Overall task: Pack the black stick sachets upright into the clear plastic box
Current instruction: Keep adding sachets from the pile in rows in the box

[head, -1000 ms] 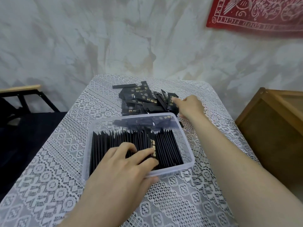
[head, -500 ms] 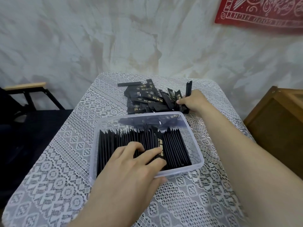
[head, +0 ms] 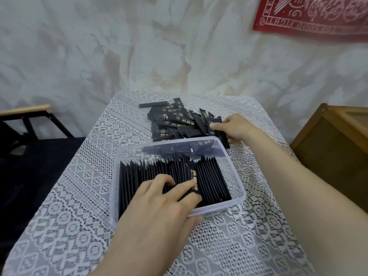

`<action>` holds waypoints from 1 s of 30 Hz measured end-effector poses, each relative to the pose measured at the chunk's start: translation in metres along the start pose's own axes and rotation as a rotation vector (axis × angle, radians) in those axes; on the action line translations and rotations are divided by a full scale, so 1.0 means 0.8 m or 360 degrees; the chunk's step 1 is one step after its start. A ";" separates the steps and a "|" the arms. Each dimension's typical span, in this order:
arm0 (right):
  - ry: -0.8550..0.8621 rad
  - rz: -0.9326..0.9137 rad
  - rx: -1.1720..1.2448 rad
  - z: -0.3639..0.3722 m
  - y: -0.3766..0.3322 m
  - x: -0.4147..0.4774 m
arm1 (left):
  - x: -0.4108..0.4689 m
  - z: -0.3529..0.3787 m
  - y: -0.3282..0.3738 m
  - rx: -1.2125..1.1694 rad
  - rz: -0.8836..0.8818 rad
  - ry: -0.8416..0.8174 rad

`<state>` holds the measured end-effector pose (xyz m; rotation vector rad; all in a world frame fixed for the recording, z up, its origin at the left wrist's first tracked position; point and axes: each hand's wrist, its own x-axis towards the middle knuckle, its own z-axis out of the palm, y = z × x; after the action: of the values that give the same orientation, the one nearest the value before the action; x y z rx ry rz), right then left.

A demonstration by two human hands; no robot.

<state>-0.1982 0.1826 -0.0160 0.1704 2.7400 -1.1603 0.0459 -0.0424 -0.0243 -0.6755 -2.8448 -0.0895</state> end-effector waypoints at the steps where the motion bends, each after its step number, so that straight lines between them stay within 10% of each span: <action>1: 0.0016 -0.0009 -0.0044 0.003 -0.003 0.000 | 0.000 0.000 0.000 -0.0003 0.0001 -0.0001; 13: -0.0079 -0.0060 -0.0353 -0.004 0.002 -0.005 | 0.000 0.000 0.000 -0.0024 0.0006 0.0013; 21: 0.0028 0.0050 0.0507 -0.002 -0.007 -0.012 | 0.000 0.000 0.001 -0.0028 -0.0005 0.0006; 30: 0.0082 -0.0009 -0.0327 0.013 -0.016 -0.005 | -0.001 0.000 0.000 -0.0023 0.0008 0.0018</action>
<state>-0.1955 0.1660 -0.0131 0.1687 2.8832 -0.8796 0.0462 -0.0427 -0.0245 -0.6833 -2.8344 -0.1129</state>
